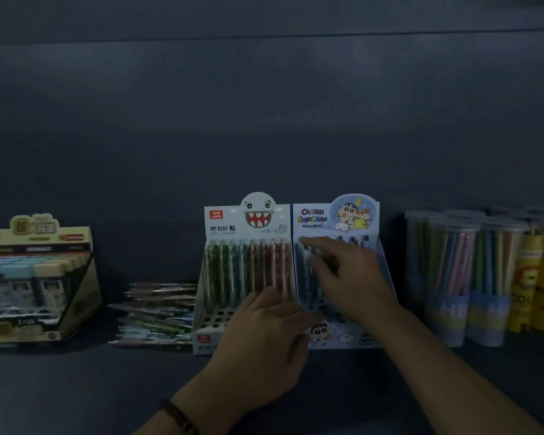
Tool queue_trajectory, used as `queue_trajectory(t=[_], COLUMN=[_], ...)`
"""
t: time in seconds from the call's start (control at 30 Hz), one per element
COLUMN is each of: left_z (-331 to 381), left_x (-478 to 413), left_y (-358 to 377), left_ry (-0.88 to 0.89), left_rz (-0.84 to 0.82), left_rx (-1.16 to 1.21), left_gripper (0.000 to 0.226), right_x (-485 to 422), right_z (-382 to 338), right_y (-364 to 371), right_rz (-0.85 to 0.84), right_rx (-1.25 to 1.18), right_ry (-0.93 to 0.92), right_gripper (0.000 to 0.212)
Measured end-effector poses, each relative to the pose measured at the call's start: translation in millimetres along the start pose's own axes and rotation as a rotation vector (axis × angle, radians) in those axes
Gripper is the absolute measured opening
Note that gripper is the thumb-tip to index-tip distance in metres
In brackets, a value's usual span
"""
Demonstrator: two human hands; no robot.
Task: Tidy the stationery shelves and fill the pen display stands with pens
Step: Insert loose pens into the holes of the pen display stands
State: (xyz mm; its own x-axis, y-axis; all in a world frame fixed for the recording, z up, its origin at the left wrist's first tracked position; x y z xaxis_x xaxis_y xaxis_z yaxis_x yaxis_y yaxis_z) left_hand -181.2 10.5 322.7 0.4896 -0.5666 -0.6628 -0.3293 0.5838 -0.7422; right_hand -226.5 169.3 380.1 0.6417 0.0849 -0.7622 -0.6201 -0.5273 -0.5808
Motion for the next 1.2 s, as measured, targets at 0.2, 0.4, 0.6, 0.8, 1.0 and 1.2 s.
queue_trajectory(t=[0.2, 0.4, 0.6, 0.8, 1.0, 1.2], left_z=[-2, -12, -79, -152, -159, -166], left_x=[1, 0, 43, 112, 123, 124], left_y=[-12, -42, -112, -136, -118, -109], left_ry=[-0.011, -0.001, -0.069, -0.232, -0.240, -0.230], left_rz=[0.051, 0.138, 0.204, 0.189, 0.071, 0.022], left_rx=[0.066, 0.103, -0.014, -0.037, 0.010, 0.005], left_gripper=[0.033, 0.023, 0.017, 0.025, 0.029, 0.014], right_x=[9, 18, 12, -2, 11, 17], right_z=[1, -19, -94, -152, -148, -143], right_y=[-1, -6, 14, 61, 84, 83], right_rz=[-0.062, -0.028, -0.092, -0.110, -0.092, -0.086], right_rx=[0.027, 0.184, 0.062, -0.056, -0.085, -0.173], right_ry=[0.053, 0.003, -0.085, -0.077, -0.065, -0.006], right_gripper=[0.049, 0.051, 0.017, 0.007, 0.009, 0.015])
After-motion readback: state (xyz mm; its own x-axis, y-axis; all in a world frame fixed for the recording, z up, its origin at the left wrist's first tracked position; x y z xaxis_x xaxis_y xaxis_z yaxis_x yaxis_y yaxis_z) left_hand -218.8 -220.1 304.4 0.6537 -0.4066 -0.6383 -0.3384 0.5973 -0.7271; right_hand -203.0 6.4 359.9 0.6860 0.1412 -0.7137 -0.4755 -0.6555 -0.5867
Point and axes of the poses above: each hand's wrist, its own x-axis away from the middle knuckle, its own y-axis out of the palm, z = x × y, the point moved 6 cm from there along -x, towards the middle knuckle, and after that the axes turned 11 degrees about x, right-handed, at the moved point
